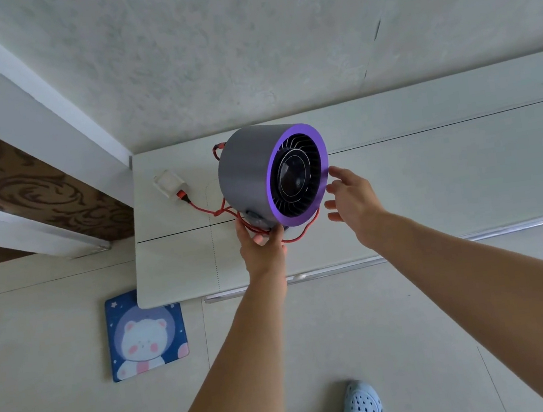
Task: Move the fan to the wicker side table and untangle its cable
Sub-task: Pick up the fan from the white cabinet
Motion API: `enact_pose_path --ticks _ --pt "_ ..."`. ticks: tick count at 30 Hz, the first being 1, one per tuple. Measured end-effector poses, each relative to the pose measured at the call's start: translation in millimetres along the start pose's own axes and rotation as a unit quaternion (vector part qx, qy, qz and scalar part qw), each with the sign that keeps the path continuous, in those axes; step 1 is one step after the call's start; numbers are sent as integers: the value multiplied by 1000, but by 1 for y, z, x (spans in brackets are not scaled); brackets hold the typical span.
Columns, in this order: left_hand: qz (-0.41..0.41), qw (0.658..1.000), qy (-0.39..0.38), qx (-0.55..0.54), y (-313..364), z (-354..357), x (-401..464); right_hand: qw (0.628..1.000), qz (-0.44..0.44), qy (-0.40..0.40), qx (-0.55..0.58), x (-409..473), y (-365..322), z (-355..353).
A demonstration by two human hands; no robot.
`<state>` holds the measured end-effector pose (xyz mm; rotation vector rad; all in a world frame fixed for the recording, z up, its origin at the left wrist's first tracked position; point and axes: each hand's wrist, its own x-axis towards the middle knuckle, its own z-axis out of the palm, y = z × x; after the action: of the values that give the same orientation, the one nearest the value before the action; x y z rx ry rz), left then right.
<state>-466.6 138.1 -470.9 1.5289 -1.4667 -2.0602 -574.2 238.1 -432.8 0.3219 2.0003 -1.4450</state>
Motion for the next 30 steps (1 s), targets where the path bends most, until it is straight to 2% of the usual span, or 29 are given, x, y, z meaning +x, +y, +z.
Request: enact_pose_path --ticks 9,12,18,21,26,30 --pt "119 987 30 106 -13 -3 7 999 -13 -25 -16 12 9 4" --pt "98 987 39 119 -11 -3 6 999 -23 -26 -30 13 9 7" --pt "180 971 -4 158 8 -17 15 999 -35 -18 -38 17 4 16" --pt "178 974 -10 141 15 -22 21 999 -36 -19 -31 20 1 21" --pt "128 990 -37 47 24 -32 34 997 -52 -34 -44 24 -5 32" --pt "105 994 -35 14 32 -38 41 998 -24 -27 -49 32 -11 39"
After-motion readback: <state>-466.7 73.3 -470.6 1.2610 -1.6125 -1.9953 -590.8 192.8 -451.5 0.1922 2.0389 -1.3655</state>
